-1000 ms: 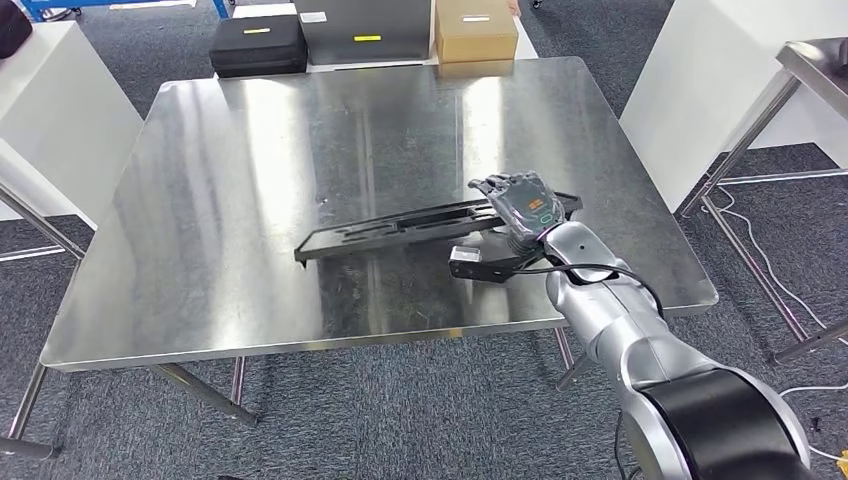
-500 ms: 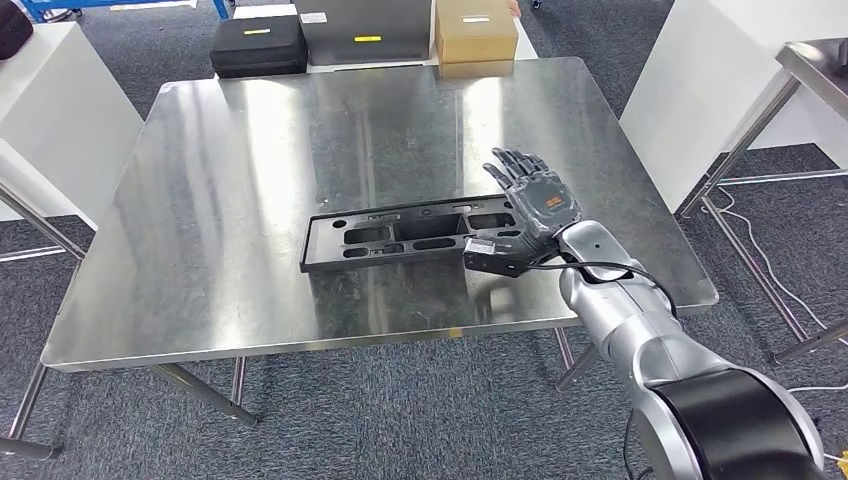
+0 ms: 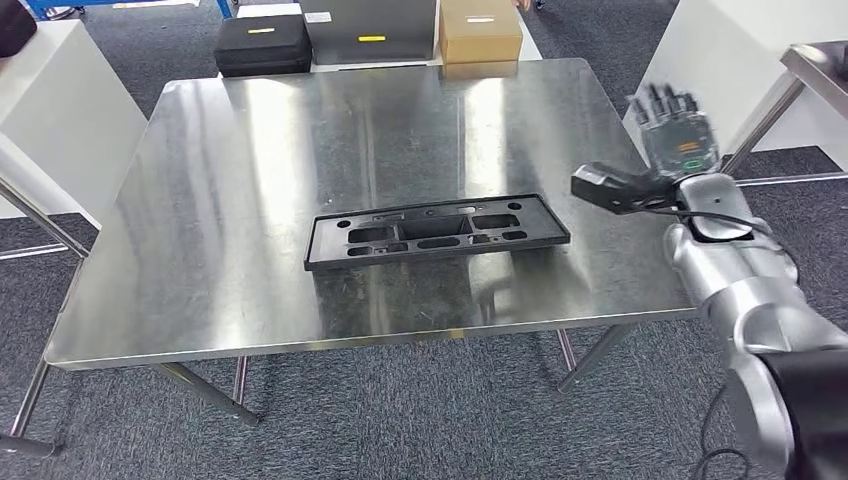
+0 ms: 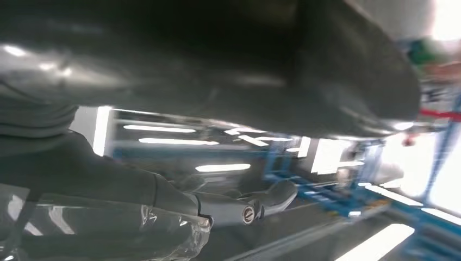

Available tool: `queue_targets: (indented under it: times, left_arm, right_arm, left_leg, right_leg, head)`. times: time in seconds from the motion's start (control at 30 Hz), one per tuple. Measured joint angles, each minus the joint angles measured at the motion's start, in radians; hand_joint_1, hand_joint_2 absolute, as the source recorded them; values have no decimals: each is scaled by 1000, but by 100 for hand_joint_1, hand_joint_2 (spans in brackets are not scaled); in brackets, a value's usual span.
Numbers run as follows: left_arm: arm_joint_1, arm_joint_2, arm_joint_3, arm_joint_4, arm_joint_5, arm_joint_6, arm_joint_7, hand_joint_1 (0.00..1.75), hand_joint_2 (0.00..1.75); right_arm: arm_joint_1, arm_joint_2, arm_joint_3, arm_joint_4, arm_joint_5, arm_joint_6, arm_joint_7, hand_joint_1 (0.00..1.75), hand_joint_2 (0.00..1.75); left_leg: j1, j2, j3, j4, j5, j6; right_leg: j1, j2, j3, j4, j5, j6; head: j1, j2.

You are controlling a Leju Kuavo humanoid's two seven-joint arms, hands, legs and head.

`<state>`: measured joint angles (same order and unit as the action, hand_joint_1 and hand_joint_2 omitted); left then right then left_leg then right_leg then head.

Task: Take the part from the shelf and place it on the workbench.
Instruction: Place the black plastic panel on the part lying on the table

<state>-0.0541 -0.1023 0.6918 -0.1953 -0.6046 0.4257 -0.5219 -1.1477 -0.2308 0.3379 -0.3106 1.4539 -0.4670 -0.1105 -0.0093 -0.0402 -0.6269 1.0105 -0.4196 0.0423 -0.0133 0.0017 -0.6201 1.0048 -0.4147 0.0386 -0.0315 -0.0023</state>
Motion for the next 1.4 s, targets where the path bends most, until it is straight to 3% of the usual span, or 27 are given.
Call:
queue_targets:
  times: [0.1, 0.2, 0.37, 0.5, 0.57, 0.63, 0.7, 0.77, 0.87, 0.97, 1.03, 1.1, 1.17, 1.23, 1.37, 1.4]
  left_arm:
    - [-4, -1, 7, 0, 0, -2, 0, 0, 0]
    - [-7, -5, 9, 0, 0, -11, -1, 0, 0]
    - [3, -25, 19, 0, 0, -18, 14, 0, 0]
    - [4, -45, 32, 1, 4, -14, 27, 0, 0]
    - [4, -56, 42, 1, 13, -8, 31, 0, 0]
    - [2, -67, 52, 1, 20, -2, 34, 0, 0]
    - [-2, -77, 62, 2, 27, 1, 34, 0, 0]
    - [-4, -88, 71, 2, 31, 0, 33, 0, 0]
    - [-5, -104, 79, 2, 18, -6, 35, 0, 0]
    - [-8, -113, 82, 4, 2, -9, 37, 0, 0]
    - [-8, -115, 83, 6, -5, -16, 41, 0, 0]
    - [-10, -116, 83, 6, -21, -26, 62, 0, 0]
    - [-12, -116, 82, 6, -49, -34, 98, 0, 0]
    - [-14, -116, 80, 6, -80, -42, 130, 0, 0]
    - [-14, -110, 64, 6, -143, -47, 185, 0, 0]
    - [-14, -107, 58, 6, -155, -47, 193, 0, 0]
  right_arm:
    - [-4, -29, -7, -2, 10, -4, 13, 0, 0]
    - [-3, -78, -14, -8, 30, -37, 77, 0, 0]
    - [64, -300, -85, -55, -56, -183, 66, 0, 0]
    - [322, -480, -239, -182, -149, -200, 75, 0, 0]
    - [502, -518, -366, -286, -139, -201, 94, 0, 0]
    - [663, -517, -504, -391, -106, -202, 112, 0, 0]
    - [800, -491, -629, -492, -78, -202, 120, 0, 0]
    - [920, -425, -756, -603, -69, -202, 79, 0, 0]
    - [1068, -235, -965, -773, -80, -202, -39, 0, 0]
    - [1179, -67, -1097, -890, -95, -202, -52, 0, 0]
    - [1209, 0, -1147, -925, -111, -202, -82, 0, 0]
    - [1204, 63, -1214, -918, -130, -202, -170, 0, 0]
    - [1181, 125, -1308, -850, -135, -201, -269, 0, 0]
    - [1156, 178, -1408, -736, -122, -201, -310, 0, 0]
    - [1116, 240, -1537, -416, -62, -194, -191, 0, 175]
    - [1111, 252, -1548, -338, -50, -183, -150, 0, 175]
  left_leg:
    - [0, 5, 2, 0, -1, 2]
    - [-1, 2, 4, 2, -2, 4]
    - [0, -18, 5, 3, -4, 8]
    - [0, -21, 8, 3, -10, 16]
    - [-2, -21, 9, 3, -14, 20]
    - [-4, -18, 11, 2, -18, 21]
    - [-4, -16, 14, 2, -20, 22]
    - [-4, -16, 17, 2, -22, 21]
    - [-2, -17, 23, 2, -24, 19]
    - [-3, -18, 24, 1, -25, 18]
    - [-2, -13, 27, 1, -27, 15]
    - [-1, -5, 32, 1, -30, 11]
    - [-1, 1, 36, 1, -32, 10]
    - [0, 3, 38, 1, -33, 10]
    - [1, 3, 39, 0, -33, 10]
    - [1, 3, 39, 0, -33, 10]
  right_leg:
    - [0, 5, 0, -1, 1, 0]
    - [-2, 2, -2, -2, -1, 1]
    - [-1, -17, 9, -6, -7, 8]
    - [5, -21, 21, -10, -11, 14]
    - [6, -21, 24, -11, -12, 16]
    - [5, -17, 25, -11, -14, 16]
    - [5, -15, 26, -11, -16, 17]
    - [5, -15, 29, -12, -19, 18]
    - [6, -16, 33, -12, -23, 15]
    - [5, -18, 35, -12, -25, 13]
    - [4, -13, 34, -12, -25, 12]
    - [4, -4, 35, -12, -26, 11]
    - [4, 1, 37, -12, -26, 10]
    - [4, 2, 39, -12, -27, 9]
    - [5, 2, 41, -12, -28, 8]
    - [5, 2, 41, -12, -28, 8]
  head:
    - [-1, 0]
    - [-1, 0]
    - [0, 0]
    - [0, 0]
    - [0, 0]
    - [-1, 0]
    - [-1, 0]
    - [-1, 0]
    - [-1, 0]
    - [-2, 0]
    - [-2, 0]
    - [-1, 0]
    - [-1, 0]
    - [-1, 0]
    - [0, 0]
    - [-1, 0]
